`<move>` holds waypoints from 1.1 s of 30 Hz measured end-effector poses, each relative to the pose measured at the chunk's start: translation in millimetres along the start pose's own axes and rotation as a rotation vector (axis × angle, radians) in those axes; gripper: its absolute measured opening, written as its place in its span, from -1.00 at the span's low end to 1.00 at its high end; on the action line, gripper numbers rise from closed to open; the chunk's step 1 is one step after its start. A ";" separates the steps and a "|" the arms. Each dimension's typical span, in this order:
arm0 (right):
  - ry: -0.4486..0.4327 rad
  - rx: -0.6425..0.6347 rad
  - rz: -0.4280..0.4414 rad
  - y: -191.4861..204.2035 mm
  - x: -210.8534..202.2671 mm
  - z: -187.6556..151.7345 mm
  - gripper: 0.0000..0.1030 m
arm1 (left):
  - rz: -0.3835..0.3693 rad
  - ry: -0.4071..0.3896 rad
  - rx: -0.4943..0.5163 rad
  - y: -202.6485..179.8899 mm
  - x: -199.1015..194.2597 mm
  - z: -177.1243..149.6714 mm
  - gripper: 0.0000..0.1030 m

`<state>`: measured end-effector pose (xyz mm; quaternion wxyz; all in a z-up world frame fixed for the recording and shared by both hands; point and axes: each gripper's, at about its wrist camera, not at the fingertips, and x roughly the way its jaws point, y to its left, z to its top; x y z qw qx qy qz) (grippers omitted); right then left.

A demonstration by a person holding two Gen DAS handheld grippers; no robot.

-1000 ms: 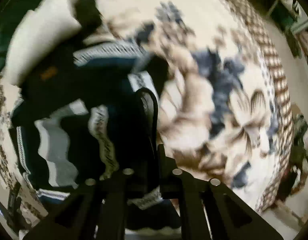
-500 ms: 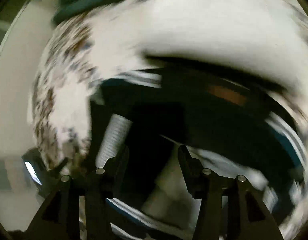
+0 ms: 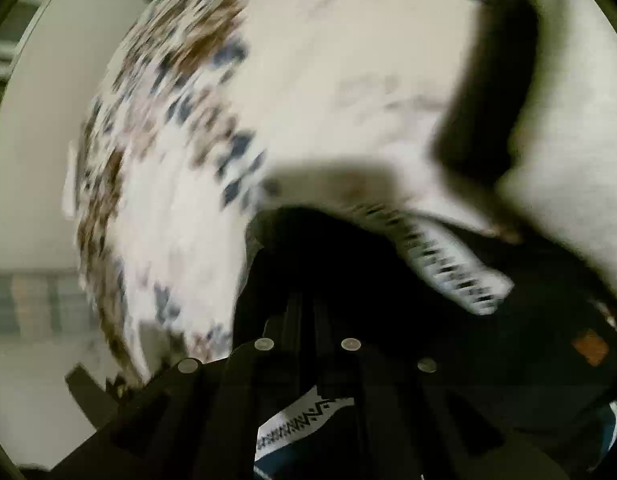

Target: Fold small clothes

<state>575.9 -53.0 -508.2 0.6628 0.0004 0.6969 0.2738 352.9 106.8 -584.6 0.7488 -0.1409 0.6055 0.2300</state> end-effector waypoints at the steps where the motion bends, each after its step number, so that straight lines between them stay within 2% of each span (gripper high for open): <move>1: -0.016 0.024 -0.012 -5.5 -2.3 3.3 -0.92 | 0.000 0.001 0.000 -0.2 1.2 0.6 0.93; 5: 0.021 0.089 -0.029 -22.0 5.4 10.7 -0.90 | -0.001 0.008 0.005 1.0 2.0 4.0 0.93; 6: 0.035 0.097 -0.025 -24.3 7.2 11.0 -0.81 | -0.005 0.008 0.004 2.5 -0.5 4.7 0.93; 7: 0.049 0.111 -0.018 -26.7 8.1 11.6 -0.70 | -0.010 0.005 0.001 4.9 -3.0 12.8 0.93; 9: 0.045 0.157 0.000 -35.4 -0.9 7.4 -0.17 | -0.023 -0.022 0.004 11.0 -17.5 18.1 0.93; 11: -0.008 0.216 0.034 -46.2 -25.2 -5.2 0.11 | -0.027 -0.059 0.013 16.2 -33.6 22.2 0.93; 12: -0.040 0.236 0.047 -51.0 -38.9 -17.4 0.13 | -0.024 -0.073 0.020 17.5 -40.4 24.0 0.93; 15: -0.118 0.309 0.048 -74.3 -84.3 -69.8 0.23 | -0.030 -0.112 0.053 19.4 -62.4 28.5 0.93; 17: -0.151 0.389 0.043 -95.5 -110.1 -116.5 0.24 | -0.041 -0.130 0.080 14.1 -75.9 26.1 0.93; 21: -0.166 0.566 0.012 -135.9 -145.6 -220.9 0.24 | -0.073 -0.146 0.136 0.7 -97.8 16.7 0.93; 26: -0.171 0.819 -0.052 -186.4 -187.3 -347.4 0.24 | -0.132 -0.127 0.215 -26.1 -119.8 -7.3 0.93; 29: -0.174 0.867 -0.104 -205.0 -207.7 -395.8 0.24 | -0.157 -0.115 0.280 -47.7 -128.5 -33.3 0.93; 33: -0.150 0.863 -0.128 -229.6 -218.2 -442.0 0.24 | -0.176 -0.107 0.347 -77.5 -140.7 -79.2 0.93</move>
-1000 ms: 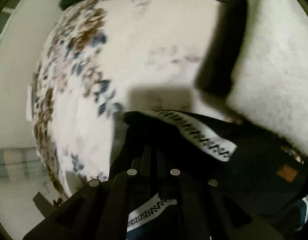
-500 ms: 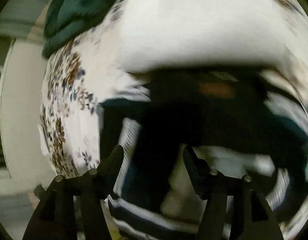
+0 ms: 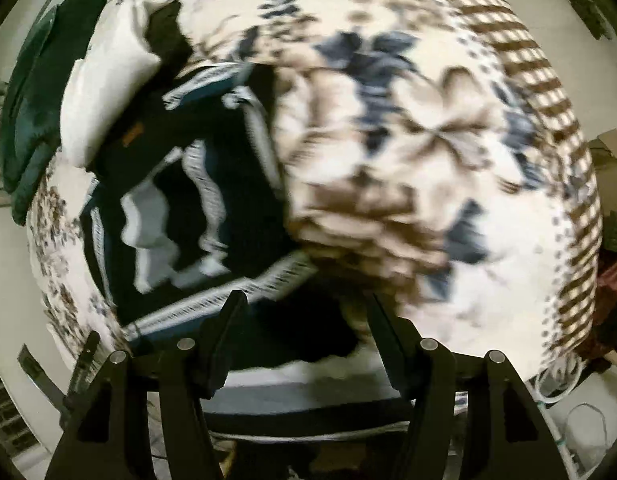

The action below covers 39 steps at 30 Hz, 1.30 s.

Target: Fold small clothes

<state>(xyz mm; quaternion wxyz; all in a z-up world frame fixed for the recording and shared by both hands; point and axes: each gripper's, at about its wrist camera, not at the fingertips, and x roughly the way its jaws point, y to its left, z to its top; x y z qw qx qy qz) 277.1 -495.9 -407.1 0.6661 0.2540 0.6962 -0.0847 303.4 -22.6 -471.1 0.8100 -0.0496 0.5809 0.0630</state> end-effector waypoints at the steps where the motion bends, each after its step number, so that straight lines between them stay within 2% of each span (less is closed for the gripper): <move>1: 0.009 -0.010 -0.003 -14.0 0.1 -0.4 0.24 | -0.001 0.002 0.011 -12.4 -3.2 -9.1 0.93; 7: 0.089 -0.063 0.049 -77.4 12.6 9.5 0.24 | 0.033 0.076 0.070 -113.1 -18.0 -96.7 0.93; 12: 0.110 -0.174 0.071 -101.9 4.2 35.5 0.24 | 0.045 0.211 0.104 -204.7 -9.0 -187.5 0.93; 14: 0.119 -0.220 0.089 -102.2 3.2 48.2 0.24 | 0.041 0.239 0.129 -232.9 -3.5 -214.2 0.93; 19: 0.132 -0.312 0.092 -98.6 7.3 72.3 0.24 | 0.042 0.273 0.163 -276.6 17.6 -254.1 0.93; 22: 0.137 -0.331 0.096 -100.3 14.5 84.7 0.24 | 0.084 0.283 0.167 -292.2 41.6 -263.9 0.90; 23: 0.142 -0.328 0.110 -100.8 18.0 90.8 0.24 | 0.104 0.279 0.167 -293.5 47.6 -263.9 0.64; 24: 0.145 -0.320 0.126 -101.1 20.7 95.4 0.24 | 0.115 0.277 0.161 -293.8 51.3 -263.1 0.03; 25: 0.148 -0.308 0.152 -100.4 24.0 103.1 0.24 | 0.107 0.271 0.139 -291.6 52.6 -260.4 -0.12; 26: 0.148 -0.298 0.184 -98.3 27.0 110.5 0.24 | 0.100 0.258 0.125 -291.8 51.0 -258.4 -0.37; 27: 0.151 -0.292 0.219 -94.5 30.3 117.9 0.26 | 0.098 0.234 0.113 -289.9 45.8 -255.5 -0.83; 31: 0.170 -0.270 0.357 -67.5 48.6 152.2 0.46 | 0.089 0.179 0.069 -276.4 23.0 -247.2 -0.83; 33: 0.185 -0.276 0.419 -49.6 58.2 165.9 0.63 | 0.085 0.153 0.057 -266.8 7.8 -244.2 -0.83; 36: 0.185 -0.316 0.463 -16.3 72.0 179.3 0.79 | 0.094 0.123 0.061 -257.3 -10.9 -241.9 -0.84; 39: 0.227 -0.352 0.469 13.9 93.8 185.9 0.83 | 0.095 0.106 0.058 -251.5 -28.1 -239.9 -0.84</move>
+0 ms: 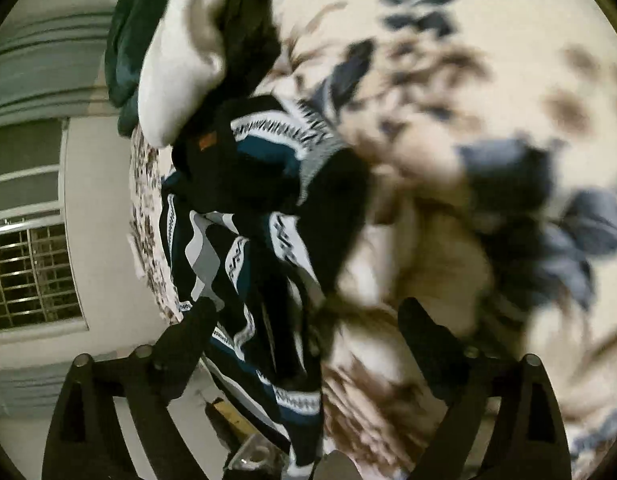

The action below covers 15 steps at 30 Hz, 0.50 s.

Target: Fold small clothes

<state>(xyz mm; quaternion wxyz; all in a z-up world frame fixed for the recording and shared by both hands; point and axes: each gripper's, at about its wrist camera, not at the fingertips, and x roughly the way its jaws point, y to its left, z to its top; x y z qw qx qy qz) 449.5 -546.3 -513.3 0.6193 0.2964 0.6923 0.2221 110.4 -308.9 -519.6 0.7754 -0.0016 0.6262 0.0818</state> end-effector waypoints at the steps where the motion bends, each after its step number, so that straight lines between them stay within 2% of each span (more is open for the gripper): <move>1: 0.020 -0.002 0.004 2.7 10.8 5.8 0.83 | 0.002 -0.004 -0.001 1.4 -3.8 2.1 -0.84; 5: 0.066 -0.009 0.006 9.0 43.2 20.7 0.83 | 0.000 -0.014 -0.023 14.2 -17.5 7.9 -0.84; 7: 0.076 0.003 0.001 11.5 54.7 24.6 0.42 | -0.001 -0.021 -0.029 18.0 -24.1 4.4 -0.84; 8: 0.071 0.015 0.005 12.1 57.9 26.2 -0.26 | -0.004 -0.022 -0.035 27.2 -24.4 11.8 -0.84; 9: 0.080 0.034 -0.009 13.2 62.0 28.8 -0.49 | -0.010 -0.028 -0.043 31.8 -28.3 12.5 -0.84; 11: 0.061 0.030 -0.021 21.4 62.2 28.6 -0.68 | -0.014 -0.036 -0.053 43.7 -32.6 15.6 -0.84; 15: 0.033 -0.001 -0.093 57.3 51.2 21.7 -0.73 | -0.035 -0.051 -0.114 75.0 -45.5 16.5 -0.84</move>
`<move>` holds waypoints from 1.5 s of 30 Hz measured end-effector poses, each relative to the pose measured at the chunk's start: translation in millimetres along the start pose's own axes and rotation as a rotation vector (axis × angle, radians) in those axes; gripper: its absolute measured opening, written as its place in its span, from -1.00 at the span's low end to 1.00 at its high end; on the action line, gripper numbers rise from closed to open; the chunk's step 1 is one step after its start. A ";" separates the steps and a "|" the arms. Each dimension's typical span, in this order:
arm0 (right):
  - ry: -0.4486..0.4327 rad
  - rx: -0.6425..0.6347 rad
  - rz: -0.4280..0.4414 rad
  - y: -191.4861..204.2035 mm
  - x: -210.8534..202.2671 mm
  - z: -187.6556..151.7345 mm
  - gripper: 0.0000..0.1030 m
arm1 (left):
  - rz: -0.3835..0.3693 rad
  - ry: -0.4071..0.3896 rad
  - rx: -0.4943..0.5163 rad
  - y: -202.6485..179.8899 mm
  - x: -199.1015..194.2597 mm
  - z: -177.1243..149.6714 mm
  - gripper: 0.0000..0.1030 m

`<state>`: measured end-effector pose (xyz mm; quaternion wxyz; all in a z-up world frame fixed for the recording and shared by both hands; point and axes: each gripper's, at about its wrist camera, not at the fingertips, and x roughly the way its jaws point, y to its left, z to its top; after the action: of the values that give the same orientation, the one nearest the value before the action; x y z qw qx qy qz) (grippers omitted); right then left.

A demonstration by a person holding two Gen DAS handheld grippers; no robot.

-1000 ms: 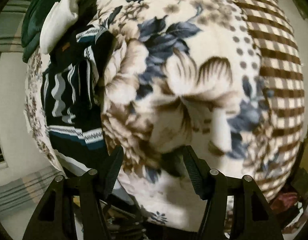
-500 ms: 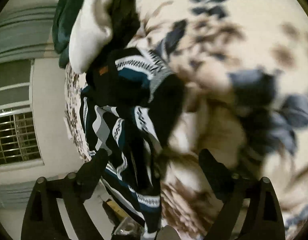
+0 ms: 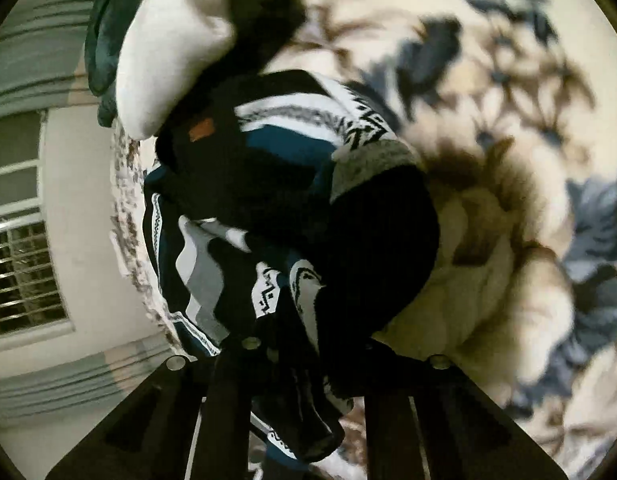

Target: Fold small clothes

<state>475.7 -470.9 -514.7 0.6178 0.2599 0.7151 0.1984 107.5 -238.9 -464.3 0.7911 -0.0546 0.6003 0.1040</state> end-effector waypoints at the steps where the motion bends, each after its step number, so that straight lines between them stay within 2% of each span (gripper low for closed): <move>1: -0.005 -0.013 -0.012 12.9 -5.2 -2.2 -0.74 | -0.006 -0.003 -0.019 7.5 -2.3 1.1 -0.84; 6: -0.030 -0.079 -0.096 85.8 -18.5 -2.6 -0.75 | -0.051 -0.024 -0.154 74.0 -9.5 14.9 -0.84; 12: -0.028 -0.134 -0.252 199.6 18.9 1.4 -0.75 | -0.101 -0.028 -0.283 153.1 -4.2 28.6 -0.85; 16: -0.018 -0.168 -0.334 276.0 74.7 7.9 -0.75 | -0.119 -0.006 -0.354 203.0 13.4 31.2 -0.84; 21: 0.017 -0.222 -0.449 346.8 173.9 21.2 -0.75 | -0.142 0.019 -0.435 258.1 44.5 29.3 -0.84; 25: 0.031 -0.222 -0.538 372.1 244.1 25.3 -0.75 | -0.157 0.050 -0.485 295.8 72.4 21.3 -0.84; 29: 0.031 -0.191 -0.618 374.4 284.2 33.1 -0.73 | -0.120 0.113 -0.525 339.2 102.6 4.2 -0.83; 31: 0.050 -0.166 -0.613 372.2 293.0 37.6 -0.58 | -0.085 0.151 -0.561 367.3 113.9 -11.5 -0.83; 32: 0.056 -0.155 -0.598 372.2 293.6 38.2 -0.40 | -0.082 0.158 -0.573 375.3 115.3 -16.4 -0.83; 33: 0.061 -0.148 -0.571 372.8 292.1 37.8 -0.09 | -0.079 0.169 -0.591 385.2 116.4 -22.5 -0.82; 35: 0.077 -0.142 -0.482 374.7 284.1 33.5 0.29 | -0.102 0.179 -0.613 399.0 116.0 -30.5 -0.82; 36: 0.084 -0.139 -0.436 375.6 276.6 27.8 0.33 | -0.121 0.177 -0.616 403.0 114.2 -31.9 -0.80; 40: 0.078 -0.165 -0.351 372.9 245.6 -1.7 0.41 | -0.177 0.155 -0.593 398.6 104.4 -18.3 -0.58; 42: 0.063 -0.171 -0.334 363.4 222.6 -22.1 0.41 | -0.215 0.132 -0.567 387.9 97.0 0.6 -0.31; 43: 0.057 -0.167 -0.328 358.7 214.1 -29.2 0.41 | -0.236 0.118 -0.556 382.9 93.7 10.5 -0.24; 45: 0.045 -0.153 -0.314 342.1 195.5 -44.8 0.41 | -0.279 0.071 -0.529 369.0 84.5 40.9 0.00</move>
<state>455.0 -79.6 -453.3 0.6431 0.0928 0.7433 0.1591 82.8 136.9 -520.2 0.7346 -0.3441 0.5664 0.1451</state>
